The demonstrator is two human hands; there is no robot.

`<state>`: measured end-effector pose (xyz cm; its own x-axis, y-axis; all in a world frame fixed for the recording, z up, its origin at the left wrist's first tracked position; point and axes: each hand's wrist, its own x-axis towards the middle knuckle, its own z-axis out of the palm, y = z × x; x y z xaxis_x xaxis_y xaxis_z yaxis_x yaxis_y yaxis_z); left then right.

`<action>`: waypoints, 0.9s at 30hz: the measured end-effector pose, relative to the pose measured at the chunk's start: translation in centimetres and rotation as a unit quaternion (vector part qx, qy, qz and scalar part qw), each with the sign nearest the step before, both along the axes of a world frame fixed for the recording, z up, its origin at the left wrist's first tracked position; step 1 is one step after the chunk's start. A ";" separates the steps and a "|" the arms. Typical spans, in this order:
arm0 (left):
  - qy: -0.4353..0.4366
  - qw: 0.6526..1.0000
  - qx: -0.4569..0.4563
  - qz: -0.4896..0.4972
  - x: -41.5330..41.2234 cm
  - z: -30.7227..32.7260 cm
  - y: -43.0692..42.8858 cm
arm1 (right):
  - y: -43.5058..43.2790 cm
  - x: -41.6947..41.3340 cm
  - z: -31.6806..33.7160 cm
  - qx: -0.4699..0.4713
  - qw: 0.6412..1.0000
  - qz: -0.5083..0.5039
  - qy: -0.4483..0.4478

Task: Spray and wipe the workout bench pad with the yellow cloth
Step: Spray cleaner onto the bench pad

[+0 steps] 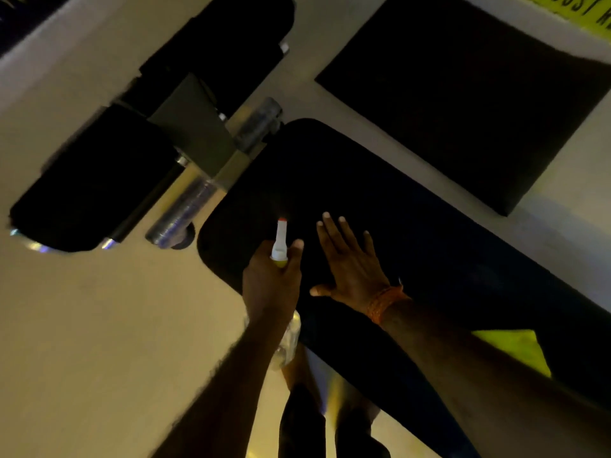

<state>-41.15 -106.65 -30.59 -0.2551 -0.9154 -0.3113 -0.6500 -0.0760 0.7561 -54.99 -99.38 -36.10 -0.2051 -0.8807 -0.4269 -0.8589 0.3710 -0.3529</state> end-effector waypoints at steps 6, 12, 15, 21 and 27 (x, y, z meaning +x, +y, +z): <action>-0.043 0.996 -0.001 0.082 4.1 -0.2 0.4 | -1.5 1.5 -0.6 0.065 0.995 0.042 0.067; -0.051 0.988 0.023 0.147 6.8 -0.7 1.6 | -1.9 2.2 -0.9 0.084 0.992 0.030 0.085; -0.052 0.987 0.007 0.149 7.7 -0.9 2.5 | -1.8 2.2 -1.0 0.081 0.992 0.033 0.090; -0.083 0.996 -0.029 -0.019 8.5 -0.7 5.4 | 0.0 2.4 -0.6 0.036 0.996 0.020 0.083; -0.116 0.989 -0.024 -0.089 8.7 -1.0 8.2 | 6.8 3.1 -0.8 -0.013 0.995 0.010 0.096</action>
